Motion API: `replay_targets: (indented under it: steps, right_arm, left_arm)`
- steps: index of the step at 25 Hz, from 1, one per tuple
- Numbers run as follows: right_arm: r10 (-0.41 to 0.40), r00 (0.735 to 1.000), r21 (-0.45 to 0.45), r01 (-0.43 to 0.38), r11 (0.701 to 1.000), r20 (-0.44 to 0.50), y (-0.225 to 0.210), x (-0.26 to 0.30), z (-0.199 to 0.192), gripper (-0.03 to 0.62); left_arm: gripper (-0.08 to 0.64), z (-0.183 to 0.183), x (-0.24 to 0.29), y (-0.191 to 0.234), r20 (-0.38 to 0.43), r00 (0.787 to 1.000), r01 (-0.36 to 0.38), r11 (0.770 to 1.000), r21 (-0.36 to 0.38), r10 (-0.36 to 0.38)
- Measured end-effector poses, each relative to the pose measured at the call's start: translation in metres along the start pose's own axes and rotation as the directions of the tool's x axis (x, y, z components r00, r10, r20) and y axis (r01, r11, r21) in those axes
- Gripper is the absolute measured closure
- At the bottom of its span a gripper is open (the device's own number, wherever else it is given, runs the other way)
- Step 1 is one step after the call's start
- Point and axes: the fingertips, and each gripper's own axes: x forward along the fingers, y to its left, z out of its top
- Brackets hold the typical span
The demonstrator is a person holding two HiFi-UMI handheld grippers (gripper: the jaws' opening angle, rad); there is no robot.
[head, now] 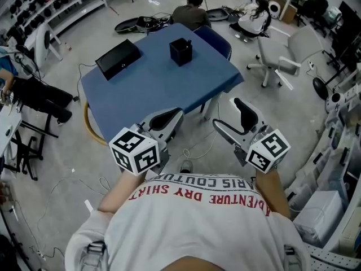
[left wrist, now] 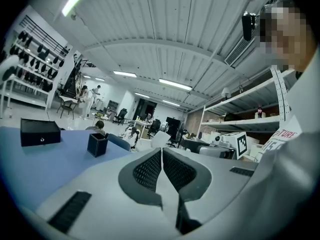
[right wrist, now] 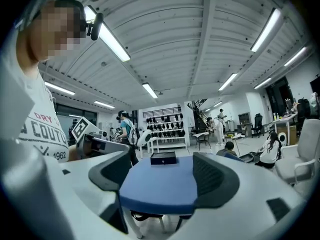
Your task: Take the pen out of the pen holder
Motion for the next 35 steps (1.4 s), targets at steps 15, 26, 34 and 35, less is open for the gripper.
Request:
replay_targets:
  steps: [15,26,34,35]
  right_arm:
    - [-0.007,1.000,0.010,0.007,1.000,-0.014,-0.072,0.120,0.010,0.218]
    - [0.000,1.000,0.033,0.001,0.999,-0.027,-0.104,0.149,0.002,0.218]
    - [0.020,0.999,0.066,-0.017,0.998,-0.045,-0.151,0.185,0.003,0.218]
    - [0.027,0.998,0.070,-0.024,0.997,-0.048,-0.157,0.190,0.002,0.218]
  left_arm:
    - [0.528,0.038,0.050,0.129,-0.008,1.000,-0.014,1.000,-0.019,0.014]
    - [0.528,0.035,0.074,0.159,-0.023,0.999,-0.039,0.999,-0.032,0.038]
    - [0.528,0.048,0.106,0.197,-0.044,0.995,-0.090,0.995,-0.044,0.088]
    - [0.528,0.048,0.110,0.203,-0.047,0.994,-0.098,0.994,-0.048,0.095]
